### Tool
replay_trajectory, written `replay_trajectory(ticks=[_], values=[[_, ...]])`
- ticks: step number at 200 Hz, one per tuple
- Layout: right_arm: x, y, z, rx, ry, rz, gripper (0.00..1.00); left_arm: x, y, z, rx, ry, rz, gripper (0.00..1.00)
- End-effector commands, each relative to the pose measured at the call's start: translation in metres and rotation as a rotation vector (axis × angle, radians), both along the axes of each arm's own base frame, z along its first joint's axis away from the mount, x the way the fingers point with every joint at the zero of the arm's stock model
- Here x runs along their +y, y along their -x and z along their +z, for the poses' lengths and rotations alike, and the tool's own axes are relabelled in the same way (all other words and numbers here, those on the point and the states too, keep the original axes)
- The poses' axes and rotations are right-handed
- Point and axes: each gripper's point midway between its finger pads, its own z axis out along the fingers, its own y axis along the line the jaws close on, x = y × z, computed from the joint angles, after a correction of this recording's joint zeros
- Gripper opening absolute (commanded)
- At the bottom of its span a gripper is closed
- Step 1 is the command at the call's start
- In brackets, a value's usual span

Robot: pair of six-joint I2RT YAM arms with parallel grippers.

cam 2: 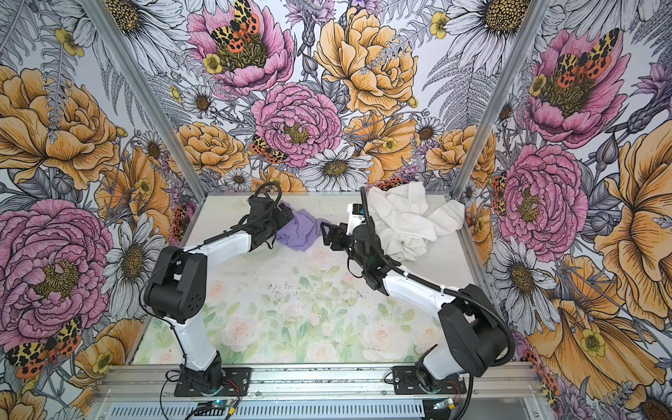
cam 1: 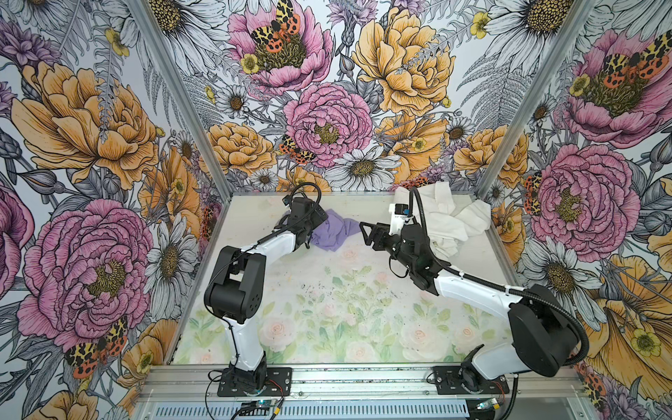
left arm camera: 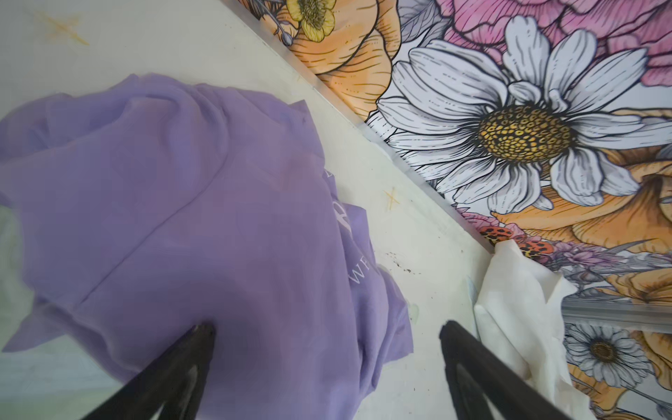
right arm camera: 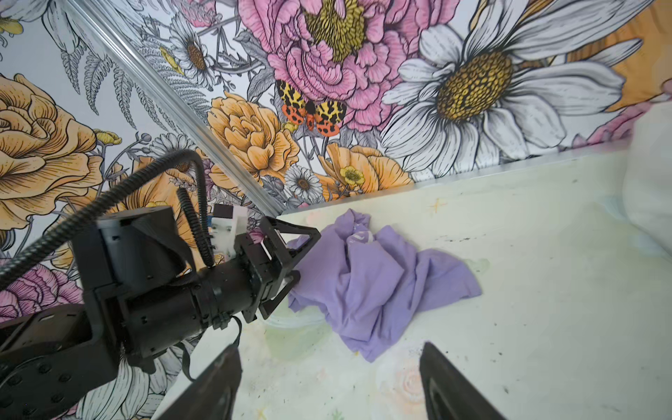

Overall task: Pick out a specific cloth from the pile
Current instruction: 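Grasp the purple shirt with the left gripper while the right arm draws back, then drag the purple shirt with the left gripper into the far corner and release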

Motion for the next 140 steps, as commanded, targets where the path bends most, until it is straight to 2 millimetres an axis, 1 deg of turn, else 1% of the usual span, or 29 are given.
replay_trajectory(ticks=[1, 22, 31, 32, 34, 35, 53, 61, 71, 81, 97, 113, 122, 140], values=[[-0.033, -0.001, 0.000, -0.022, 0.060, -0.092, 0.77, 0.008, 0.007, -0.025, 0.152, -0.174, 0.061, 0.99], [-0.051, 0.000, -0.006, -0.007, 0.065, -0.125, 0.77, 0.010, 0.004, -0.037, 0.218, -0.283, 0.074, 0.99], [-0.056, 0.001, -0.009, -0.001, 0.069, -0.133, 0.77, 0.011, 0.002, -0.043, 0.247, -0.306, 0.075, 0.99], [-0.057, 0.001, -0.009, -0.001, 0.069, -0.133, 0.77, 0.010, 0.000, -0.041, 0.241, -0.305, 0.075, 0.99], [-0.058, 0.001, -0.010, 0.000, 0.069, -0.135, 0.77, 0.011, 0.002, -0.045, 0.259, -0.314, 0.074, 0.99], [-0.058, 0.001, -0.010, 0.001, 0.069, -0.136, 0.77, 0.010, -0.001, -0.043, 0.251, -0.312, 0.075, 0.99], [-0.063, 0.000, -0.016, 0.016, 0.071, -0.142, 0.77, 0.011, -0.002, -0.057, 0.313, -0.346, 0.068, 0.98], [-0.065, 0.000, -0.018, 0.021, 0.070, -0.143, 0.77, 0.011, -0.002, -0.064, 0.337, -0.357, 0.057, 0.96], [-0.067, 0.000, -0.020, 0.026, 0.068, -0.144, 0.77, 0.012, -0.001, -0.070, 0.371, -0.370, 0.047, 0.88], [-0.068, 0.000, -0.022, 0.030, 0.068, -0.145, 0.77, 0.013, 0.001, -0.074, 0.396, -0.384, 0.037, 0.85], [-0.070, 0.001, -0.024, 0.034, 0.069, -0.148, 0.77, 0.016, 0.003, -0.078, 0.414, -0.403, 0.021, 0.71], [-0.074, 0.001, -0.025, 0.036, 0.068, -0.156, 0.76, 0.021, 0.006, -0.080, 0.429, -0.394, 0.024, 0.54], [-0.074, 0.001, -0.026, 0.039, 0.072, -0.157, 0.76, 0.023, 0.008, -0.079, 0.431, -0.394, 0.030, 0.41], [-0.076, 0.000, -0.029, 0.045, 0.072, -0.157, 0.76, 0.033, 0.008, -0.072, 0.420, -0.409, 0.052, 0.20]])
